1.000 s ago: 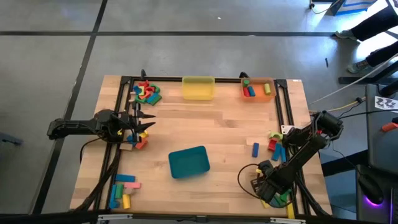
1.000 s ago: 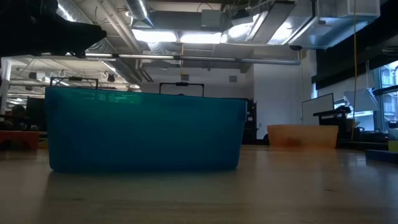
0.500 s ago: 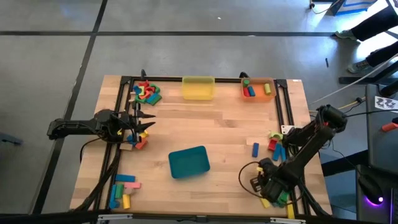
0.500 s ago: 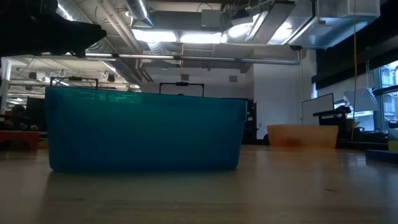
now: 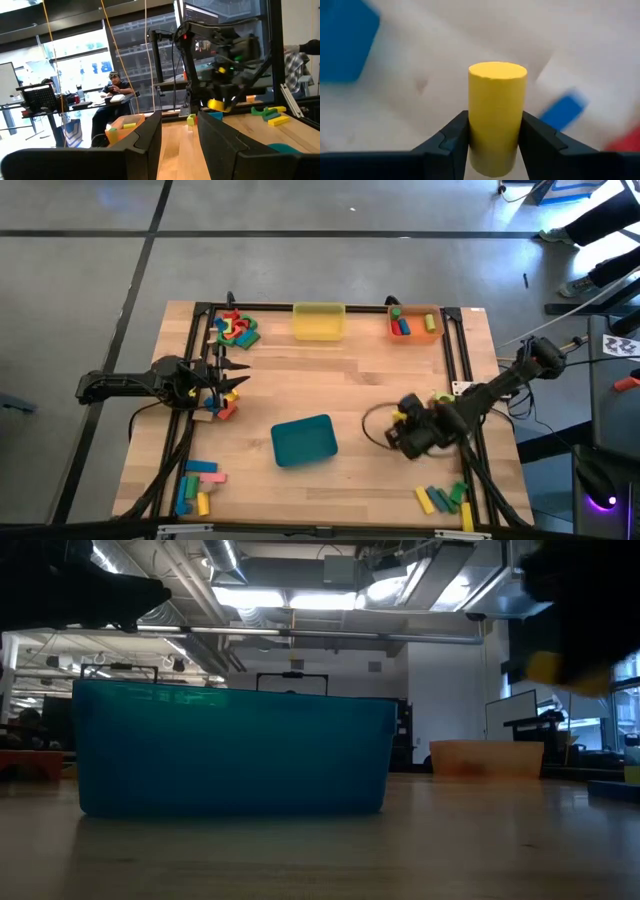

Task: Sort blocks by size
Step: Put the yellow cylindrical block into the orange bin

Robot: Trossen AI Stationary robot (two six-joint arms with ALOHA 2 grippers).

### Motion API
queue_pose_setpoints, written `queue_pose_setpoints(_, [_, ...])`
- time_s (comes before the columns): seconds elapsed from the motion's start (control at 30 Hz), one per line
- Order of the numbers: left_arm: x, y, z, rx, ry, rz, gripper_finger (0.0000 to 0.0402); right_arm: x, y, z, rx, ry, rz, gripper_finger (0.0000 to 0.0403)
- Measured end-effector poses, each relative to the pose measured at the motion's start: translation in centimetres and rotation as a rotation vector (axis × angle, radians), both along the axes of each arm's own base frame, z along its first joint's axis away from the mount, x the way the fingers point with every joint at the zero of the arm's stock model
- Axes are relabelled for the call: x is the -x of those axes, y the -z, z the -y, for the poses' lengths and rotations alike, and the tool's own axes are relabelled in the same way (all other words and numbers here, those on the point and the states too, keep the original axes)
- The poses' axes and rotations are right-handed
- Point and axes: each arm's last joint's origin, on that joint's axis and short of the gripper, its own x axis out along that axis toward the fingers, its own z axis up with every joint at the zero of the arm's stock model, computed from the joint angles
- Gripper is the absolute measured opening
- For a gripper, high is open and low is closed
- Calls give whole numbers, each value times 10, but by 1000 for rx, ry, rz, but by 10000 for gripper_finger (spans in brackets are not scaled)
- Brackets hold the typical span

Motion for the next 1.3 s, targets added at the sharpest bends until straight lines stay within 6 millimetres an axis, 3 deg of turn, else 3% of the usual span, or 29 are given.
queue_pose_setpoints(0.3, [0,0,0,0,0,-3,111,-18,-11,92,331,-18,-137,145])
queue_pose_setpoints(0.53, [0,1,0,10,2,-6,111,-17,-13,162,476,26,-305,147])
queue_pose_setpoints(0.83, [0,1,0,82,16,4,111,-7,-18,244,468,126,-263,148])
queue_pose_setpoints(1.03, [0,1,0,87,17,3,111,4,-8,294,392,206,-193,148])
queue_pose_setpoints(1.3, [0,1,0,70,13,0,111,10,21,323,240,254,-186,159])
